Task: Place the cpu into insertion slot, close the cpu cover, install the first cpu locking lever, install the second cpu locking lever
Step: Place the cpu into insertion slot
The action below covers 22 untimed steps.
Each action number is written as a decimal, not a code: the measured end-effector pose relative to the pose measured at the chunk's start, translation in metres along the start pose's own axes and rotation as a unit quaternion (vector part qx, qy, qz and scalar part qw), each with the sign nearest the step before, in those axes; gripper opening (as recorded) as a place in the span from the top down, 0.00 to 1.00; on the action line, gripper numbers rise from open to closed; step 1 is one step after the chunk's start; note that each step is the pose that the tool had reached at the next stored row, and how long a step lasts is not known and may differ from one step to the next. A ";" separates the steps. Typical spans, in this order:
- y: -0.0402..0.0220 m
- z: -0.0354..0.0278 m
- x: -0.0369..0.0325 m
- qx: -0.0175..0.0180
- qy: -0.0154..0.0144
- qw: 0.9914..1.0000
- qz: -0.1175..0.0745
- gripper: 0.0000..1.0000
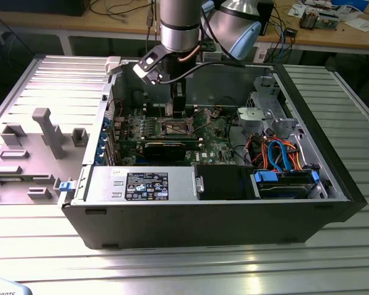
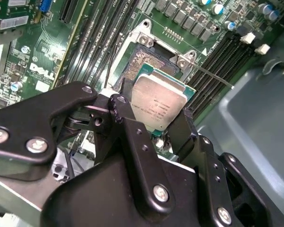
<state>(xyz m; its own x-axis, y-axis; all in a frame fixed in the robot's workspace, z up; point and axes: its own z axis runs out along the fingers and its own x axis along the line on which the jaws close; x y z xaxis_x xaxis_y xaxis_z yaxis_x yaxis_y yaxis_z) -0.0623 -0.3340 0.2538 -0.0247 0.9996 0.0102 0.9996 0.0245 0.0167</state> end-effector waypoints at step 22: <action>0.0032 0.0466 0.0009 0.000 0.000 1.000 0.007 0.46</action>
<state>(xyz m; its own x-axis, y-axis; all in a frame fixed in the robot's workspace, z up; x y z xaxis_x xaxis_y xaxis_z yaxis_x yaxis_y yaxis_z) -0.0584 -0.3325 0.2072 -0.0103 0.9999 0.0103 0.9998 0.0101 0.0169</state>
